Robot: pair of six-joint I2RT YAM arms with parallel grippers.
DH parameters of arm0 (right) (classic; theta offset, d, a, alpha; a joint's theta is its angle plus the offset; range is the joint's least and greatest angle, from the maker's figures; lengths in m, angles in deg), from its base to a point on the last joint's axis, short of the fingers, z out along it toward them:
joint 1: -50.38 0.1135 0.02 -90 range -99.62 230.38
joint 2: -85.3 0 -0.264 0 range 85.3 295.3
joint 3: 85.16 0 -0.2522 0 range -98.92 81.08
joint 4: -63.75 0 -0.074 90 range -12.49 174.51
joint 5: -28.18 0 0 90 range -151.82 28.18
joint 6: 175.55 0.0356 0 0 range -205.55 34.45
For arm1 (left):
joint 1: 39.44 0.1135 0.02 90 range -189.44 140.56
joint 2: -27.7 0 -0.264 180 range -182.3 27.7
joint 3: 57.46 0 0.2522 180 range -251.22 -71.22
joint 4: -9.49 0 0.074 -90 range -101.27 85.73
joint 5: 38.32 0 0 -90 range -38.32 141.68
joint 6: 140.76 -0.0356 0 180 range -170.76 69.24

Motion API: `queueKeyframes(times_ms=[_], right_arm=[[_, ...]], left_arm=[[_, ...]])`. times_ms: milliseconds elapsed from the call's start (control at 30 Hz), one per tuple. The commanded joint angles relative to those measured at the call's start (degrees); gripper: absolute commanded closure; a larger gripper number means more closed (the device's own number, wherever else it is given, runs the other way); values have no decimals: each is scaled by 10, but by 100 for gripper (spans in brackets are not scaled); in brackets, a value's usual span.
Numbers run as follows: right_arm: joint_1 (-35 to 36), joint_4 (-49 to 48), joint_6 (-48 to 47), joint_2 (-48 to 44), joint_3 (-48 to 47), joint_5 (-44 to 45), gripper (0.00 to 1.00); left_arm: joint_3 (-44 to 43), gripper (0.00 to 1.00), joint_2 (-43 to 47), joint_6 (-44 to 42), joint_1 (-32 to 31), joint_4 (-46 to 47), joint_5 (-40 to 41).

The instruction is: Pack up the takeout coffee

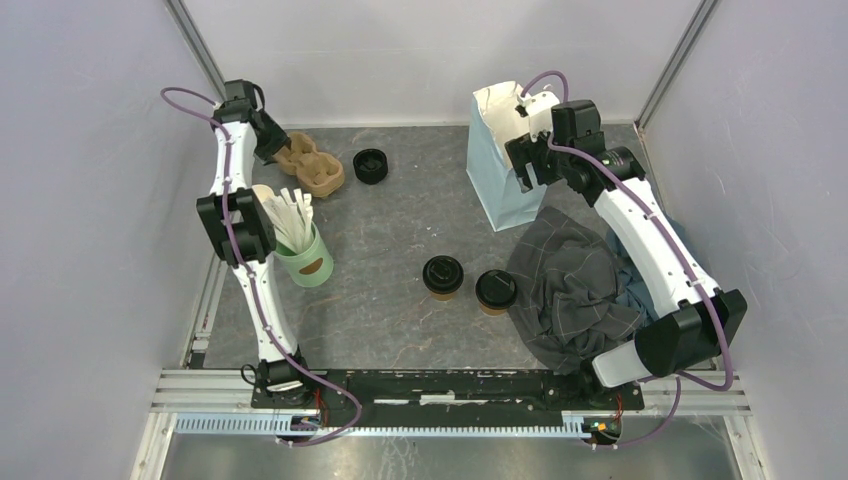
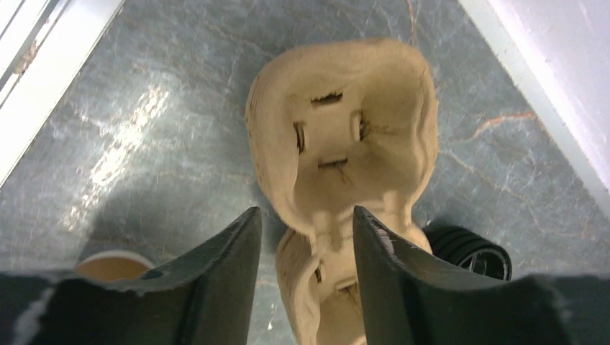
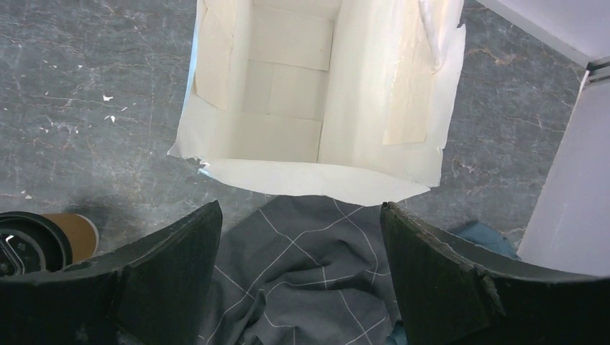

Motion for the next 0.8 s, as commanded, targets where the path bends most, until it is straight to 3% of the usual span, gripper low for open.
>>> queueKeyframes(times_ms=[0,133,533,767], right_arm=[[-3,-24,21,-11,10,-41,13],[-3,-28,27,-14,27,-59,14],[-2,-32,29,-27,50,-63,15],[-2,-29,28,-26,39,-62,15]], left_arm=[[6,48,57,11,-7,-70,3],[0,56,60,27,-15,-128,13],[-6,53,34,31,-38,-176,18],[-9,67,18,19,-49,-181,27]])
